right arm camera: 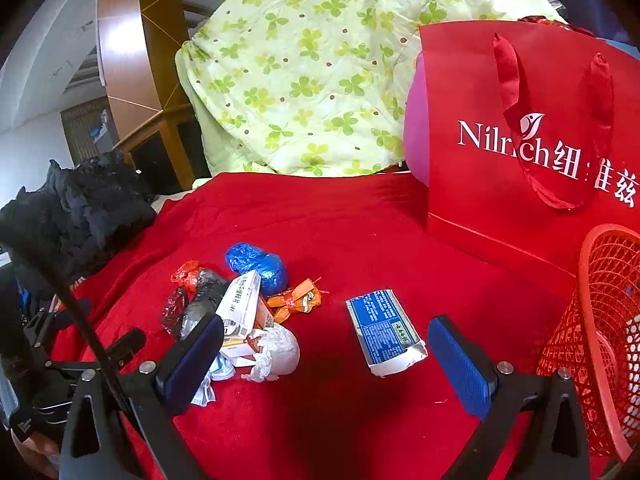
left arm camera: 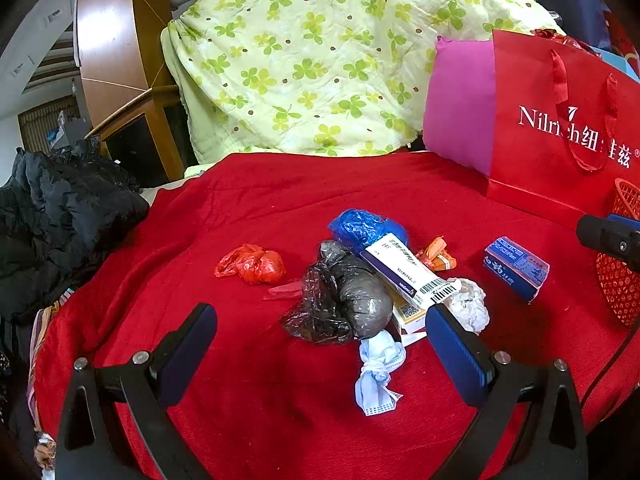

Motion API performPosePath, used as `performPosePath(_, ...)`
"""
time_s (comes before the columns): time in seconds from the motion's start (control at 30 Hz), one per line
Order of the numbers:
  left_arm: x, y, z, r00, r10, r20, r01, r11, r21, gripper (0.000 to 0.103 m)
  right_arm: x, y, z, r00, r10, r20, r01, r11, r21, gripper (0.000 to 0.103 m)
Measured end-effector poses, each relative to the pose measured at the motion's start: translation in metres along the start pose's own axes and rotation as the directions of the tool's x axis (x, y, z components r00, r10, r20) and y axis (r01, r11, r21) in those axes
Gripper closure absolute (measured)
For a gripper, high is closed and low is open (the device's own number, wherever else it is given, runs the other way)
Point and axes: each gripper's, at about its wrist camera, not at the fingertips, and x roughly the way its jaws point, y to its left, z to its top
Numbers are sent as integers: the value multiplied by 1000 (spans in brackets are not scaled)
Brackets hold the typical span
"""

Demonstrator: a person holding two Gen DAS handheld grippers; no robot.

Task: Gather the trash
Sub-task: 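Grasp the blue foil blister card with the right tool while the left tool grasps the black plastic bag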

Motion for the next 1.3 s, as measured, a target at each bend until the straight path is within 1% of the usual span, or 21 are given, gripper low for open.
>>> performPosePath(0.27,2,1,-1,1000,1,-4,-1,1000,-9,0,2,0,0,1000,0,-8,0,1000,-1,0)
performPosePath(0.43,9,6,-2,1000,-18,-15,17,999,-31,0,17,-6,2,999,-15,-50,15,1000,14,0)
performPosePath(0.53,18,21,2,998,-53,-23,52,996,-75,0,32,-18,9,996,-18,-84,22,999,47,0)
performPosePath(0.63,31,39,4,992,-120,-41,113,983,-143,0,50,-31,16,992,-21,-122,31,996,81,1)
performPosePath(0.7,42,51,5,982,-182,-57,167,966,-196,0,65,-39,18,987,-14,-162,31,994,106,7)
performPosePath(0.77,54,60,5,971,-225,-80,199,949,-244,0,83,-42,18,977,-5,-212,31,992,120,16)
performPosePath(0.83,63,62,5,961,-261,-94,227,934,-275,0,100,-42,17,965,-27,-260,56,993,102,20)
performPosePath(0.9,74,63,4,955,-272,-115,229,928,-293,0,114,-40,16,955,-58,-291,81,995,67,21)
performPosePath(0.97,82,61,2,950,-285,-130,232,919,-318,0,128,-40,13,942,-81,-327,98,995,37,28)
performPosePath(1.0,85,61,2,945,-297,-136,240,915,-325,0,134,-40,11,934,-92,-344,108,994,28,29)
performPosePath(1.07,86,54,4,936,-324,-134,268,908,-322,0,145,-42,6,919,-128,-374,142,990,8,37)
performPosePath(1.1,84,48,6,936,-330,-123,281,911,-303,0,149,-44,4,912,-143,-385,156,988,3,37)
performPosePath(1.13,82,44,8,941,-318,-116,276,920,-279,0,150,-45,3,915,-133,-380,148,989,11,38)
performPosePath(1.17,82,37,10,951,-286,-116,252,937,-242,0,148,-44,2,918,-130,-375,145,989,14,38)
performPosePath(1.2,83,34,10,955,-270,-123,238,945,-223,0,147,-43,2,919,-133,-371,145,989,6,38)
performPosePath(1.23,87,32,11,954,-266,-136,234,949,-213,1,146,-42,0,921,-133,-365,142,990,-2,38)
performPosePath(1.27,91,30,11,950,-274,-150,239,947,-216,2,144,-41,-2,923,-128,-362,135,991,-6,38)
performPosePath(1.3,97,29,10,943,-288,-168,247,942,-227,5,142,-40,-3,925,-125,-360,130,991,-8,38)
